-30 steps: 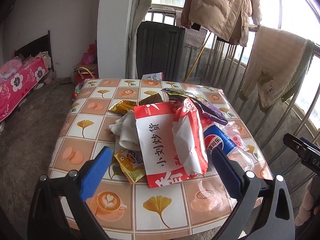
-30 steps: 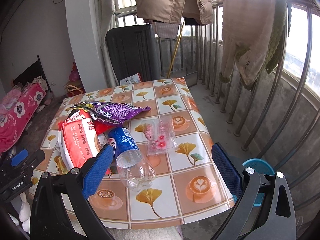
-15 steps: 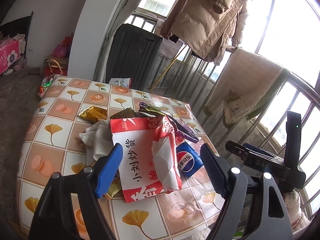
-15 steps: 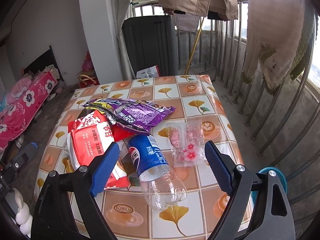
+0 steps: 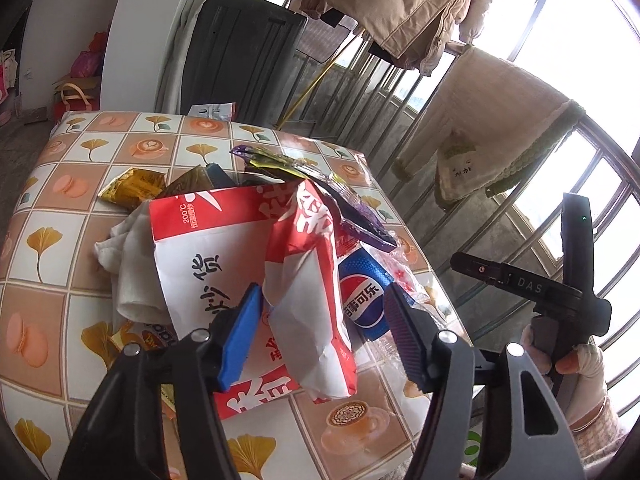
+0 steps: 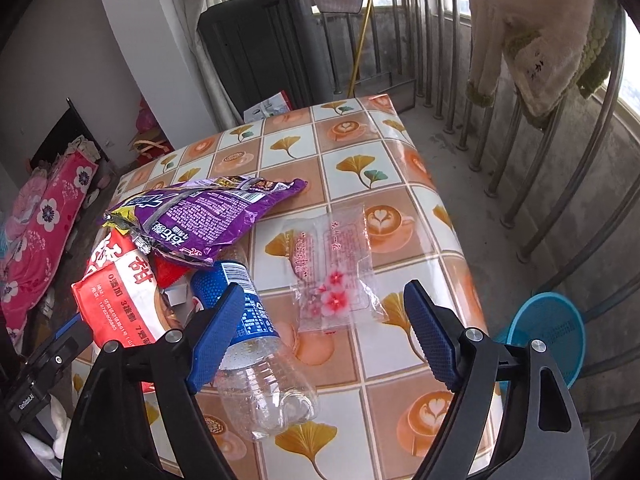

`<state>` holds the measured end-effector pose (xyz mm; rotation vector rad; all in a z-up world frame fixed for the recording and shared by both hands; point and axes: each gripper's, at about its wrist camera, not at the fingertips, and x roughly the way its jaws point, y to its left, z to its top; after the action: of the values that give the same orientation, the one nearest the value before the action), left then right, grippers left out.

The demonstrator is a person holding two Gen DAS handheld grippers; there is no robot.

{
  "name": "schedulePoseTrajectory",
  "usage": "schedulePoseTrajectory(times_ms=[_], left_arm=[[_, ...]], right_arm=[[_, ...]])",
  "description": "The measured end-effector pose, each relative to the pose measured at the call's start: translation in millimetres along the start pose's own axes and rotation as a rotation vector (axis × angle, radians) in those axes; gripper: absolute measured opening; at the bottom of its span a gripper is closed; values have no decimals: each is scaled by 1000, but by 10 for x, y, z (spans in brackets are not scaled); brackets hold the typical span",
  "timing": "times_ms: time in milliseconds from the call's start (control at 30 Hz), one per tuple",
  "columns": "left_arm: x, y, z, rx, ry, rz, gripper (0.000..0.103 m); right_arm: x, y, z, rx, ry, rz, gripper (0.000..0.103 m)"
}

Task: Collect trash
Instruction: 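Grasp the red-white snack bag with the left tool while the right tool approaches the clear wrapper, then lift the red-white bag with the left tool while the right tool pinches the clear wrapper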

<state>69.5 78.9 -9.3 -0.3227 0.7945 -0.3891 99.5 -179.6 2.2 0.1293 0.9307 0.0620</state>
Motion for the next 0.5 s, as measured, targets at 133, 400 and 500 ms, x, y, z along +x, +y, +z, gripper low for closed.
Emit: schedulePoseTrajectory(times_ms=[133,400,500], left_arm=[[107,31,4,-12,33,-7,51],[212,87,-26,-33,79,-1,34],[216,101,-31,-38,84,-1,32]], right_arm=[[196,-232,-6,104,97,60,73],[513,-513,-77,313,239,217,65],[599,-547,-86,352,260,227,61]])
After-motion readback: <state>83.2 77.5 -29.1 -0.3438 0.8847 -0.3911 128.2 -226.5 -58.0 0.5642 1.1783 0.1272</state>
